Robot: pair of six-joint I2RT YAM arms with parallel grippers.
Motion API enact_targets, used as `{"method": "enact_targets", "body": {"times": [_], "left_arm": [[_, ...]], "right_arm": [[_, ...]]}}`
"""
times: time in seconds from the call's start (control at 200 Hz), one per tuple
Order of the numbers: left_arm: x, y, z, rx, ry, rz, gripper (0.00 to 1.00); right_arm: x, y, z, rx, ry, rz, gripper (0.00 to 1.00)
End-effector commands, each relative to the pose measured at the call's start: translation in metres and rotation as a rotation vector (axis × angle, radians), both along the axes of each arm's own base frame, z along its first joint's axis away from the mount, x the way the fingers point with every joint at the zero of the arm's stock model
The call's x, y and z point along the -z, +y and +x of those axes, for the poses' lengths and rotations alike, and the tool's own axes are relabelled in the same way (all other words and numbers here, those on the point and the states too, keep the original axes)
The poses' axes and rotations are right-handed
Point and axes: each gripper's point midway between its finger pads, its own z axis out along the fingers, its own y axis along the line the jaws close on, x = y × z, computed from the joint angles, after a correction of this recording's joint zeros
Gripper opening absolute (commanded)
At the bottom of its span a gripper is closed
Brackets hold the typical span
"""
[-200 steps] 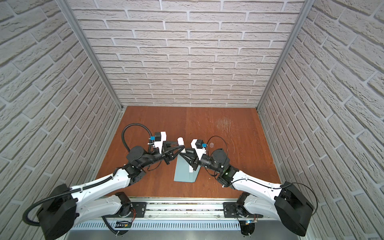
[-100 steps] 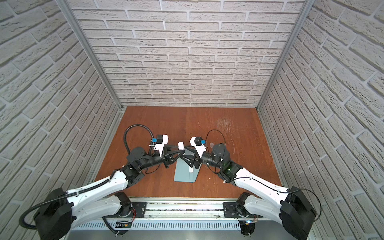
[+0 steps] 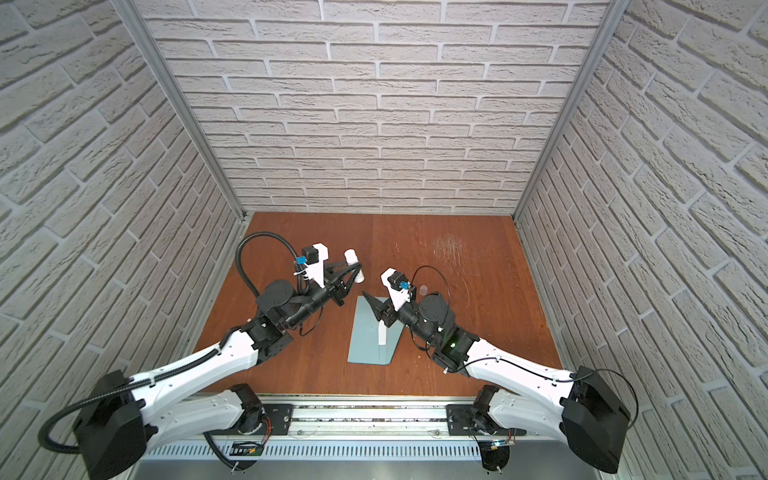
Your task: Place the letter into the envelope and seal it
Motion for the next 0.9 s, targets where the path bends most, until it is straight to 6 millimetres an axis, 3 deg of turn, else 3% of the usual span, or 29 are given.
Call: {"method": "enact_targets", "body": {"times": [0.0,0.345,0.895], "left_arm": [[-0.027,0.000,0.011,-0.049,-0.077,-0.081,0.00],[-0.009,-0.020,0.023,-0.002,-0.057,-0.160,0.00],[0.002,-0.031,0.026,0.037,-0.032,-0.175,0.00]], "right_arm": [[-0.011,-0.014,0.009,0.120,-0.112,0.009,0.65],[0.004,-0.009,0.022,0.165,-0.143,-0.043,0.55],[0.010,0.005,0.049,0.233,-0.184,-0.004,0.55]]}}
